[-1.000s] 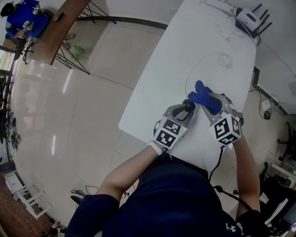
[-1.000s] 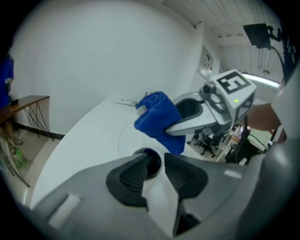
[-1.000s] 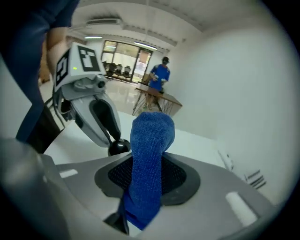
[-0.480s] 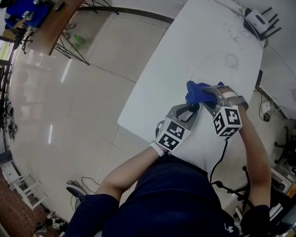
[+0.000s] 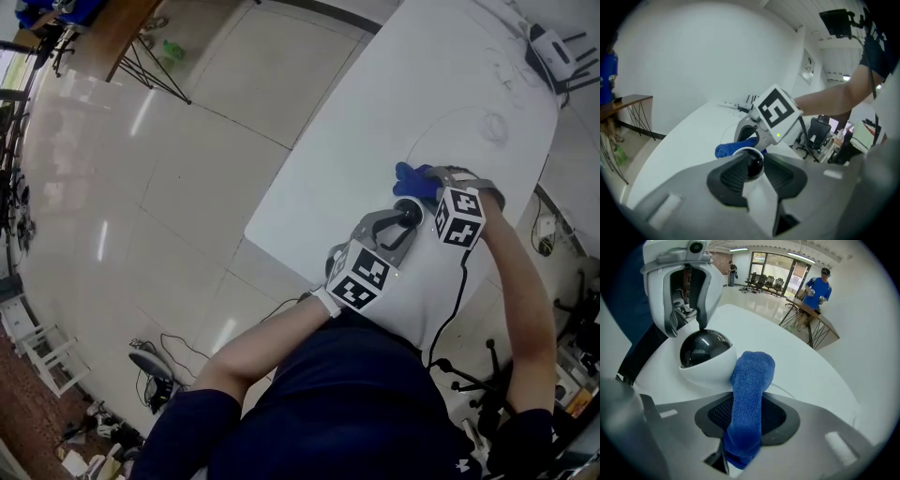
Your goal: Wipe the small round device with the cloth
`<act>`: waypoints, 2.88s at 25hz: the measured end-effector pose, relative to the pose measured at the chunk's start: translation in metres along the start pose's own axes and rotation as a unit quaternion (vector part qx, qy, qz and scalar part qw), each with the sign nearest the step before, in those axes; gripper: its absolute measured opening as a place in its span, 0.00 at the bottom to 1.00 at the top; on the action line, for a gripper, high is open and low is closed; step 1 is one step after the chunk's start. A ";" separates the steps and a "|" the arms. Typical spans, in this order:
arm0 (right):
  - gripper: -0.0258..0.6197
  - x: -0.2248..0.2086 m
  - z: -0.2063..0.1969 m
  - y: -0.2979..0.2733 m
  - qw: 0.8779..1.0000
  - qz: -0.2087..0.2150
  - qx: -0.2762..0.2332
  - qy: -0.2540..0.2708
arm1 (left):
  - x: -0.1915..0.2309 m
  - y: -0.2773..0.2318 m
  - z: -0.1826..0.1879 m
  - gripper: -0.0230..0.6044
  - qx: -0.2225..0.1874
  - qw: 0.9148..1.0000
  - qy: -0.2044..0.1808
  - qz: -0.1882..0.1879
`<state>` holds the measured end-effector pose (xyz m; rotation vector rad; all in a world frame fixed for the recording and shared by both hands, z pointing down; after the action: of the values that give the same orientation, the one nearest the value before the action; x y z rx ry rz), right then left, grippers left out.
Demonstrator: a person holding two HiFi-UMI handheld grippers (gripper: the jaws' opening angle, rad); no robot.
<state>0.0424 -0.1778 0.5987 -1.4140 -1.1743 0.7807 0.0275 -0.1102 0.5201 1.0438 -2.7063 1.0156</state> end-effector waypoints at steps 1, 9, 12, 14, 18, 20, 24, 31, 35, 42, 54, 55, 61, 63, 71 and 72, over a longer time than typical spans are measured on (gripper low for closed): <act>0.26 0.001 -0.001 -0.002 1.000 0.004 0.007 -0.010 | 0.001 0.001 -0.001 0.21 0.000 1.000 0.001 0.001; 0.27 0.032 -0.028 0.008 0.982 0.009 0.062 -0.176 | 0.007 0.004 -0.005 0.21 0.004 1.000 0.015 0.011; 0.26 0.061 -0.032 0.015 0.958 0.019 0.065 -0.277 | 0.009 0.004 -0.005 0.20 0.005 1.000 0.010 0.014; 0.26 0.081 -0.022 0.020 0.937 0.033 0.052 -0.345 | 0.009 0.005 -0.005 0.21 0.008 1.000 0.012 0.015; 0.26 0.118 0.012 0.024 0.908 0.066 0.011 -0.413 | 0.008 0.004 -0.003 0.23 0.016 1.000 0.023 0.012; 0.26 0.130 0.032 0.024 0.908 0.080 -0.017 -0.410 | 0.007 0.003 -0.001 0.24 0.024 0.999 0.025 0.004; 0.26 0.143 0.057 0.026 0.901 0.100 -0.084 -0.413 | -0.008 0.020 0.017 0.24 0.018 0.998 0.050 -0.033; 0.26 0.142 0.013 0.049 0.683 0.139 -0.248 -0.672 | 0.005 0.061 -0.006 0.23 0.025 0.990 0.141 -0.018; 0.27 0.159 -0.033 0.032 0.589 0.125 -0.260 -0.755 | 0.009 0.066 -0.040 0.23 0.065 0.985 0.162 -0.007; 0.38 0.189 -0.082 0.005 0.671 -0.011 -0.125 -0.731 | -0.010 0.064 -0.056 0.23 0.095 0.986 0.137 -0.004; 0.33 0.169 -0.087 0.069 0.687 -0.173 -0.204 -0.675 | -0.059 0.049 -0.052 0.23 0.085 0.989 0.125 -0.004; 0.33 0.170 -0.091 0.069 0.683 -0.169 -0.205 -0.681 | -0.063 0.048 -0.053 0.23 0.085 0.988 0.128 -0.004; 0.36 0.180 -0.129 0.064 0.663 -0.190 -0.163 -0.705 | -0.082 0.048 -0.062 0.23 0.086 0.986 0.140 -0.003; 0.35 0.172 -0.133 0.080 0.653 -0.219 -0.182 -0.701 | -0.082 0.050 -0.061 0.22 0.081 0.986 0.145 0.001; 0.14 0.145 -0.084 0.136 0.637 -0.253 -0.323 -0.652 | -0.081 0.064 -0.058 0.22 0.050 0.987 0.152 0.012; 0.12 0.145 -0.075 0.141 0.636 -0.247 -0.341 -0.646 | -0.082 0.066 -0.056 0.21 0.044 0.987 0.152 0.011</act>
<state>0.1871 -0.0544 0.4975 -0.7677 -3.0958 0.9766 0.0402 0.0076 0.5039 0.7964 -2.4515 1.1985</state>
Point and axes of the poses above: the fingertips, and each gripper's own axes: y backward along the fingers, x to its left, z out of its top, the point moved 1 cm from there along y, backward along the fingers, and after that the axes turned 3 degrees about x, right-handed, at the moved point
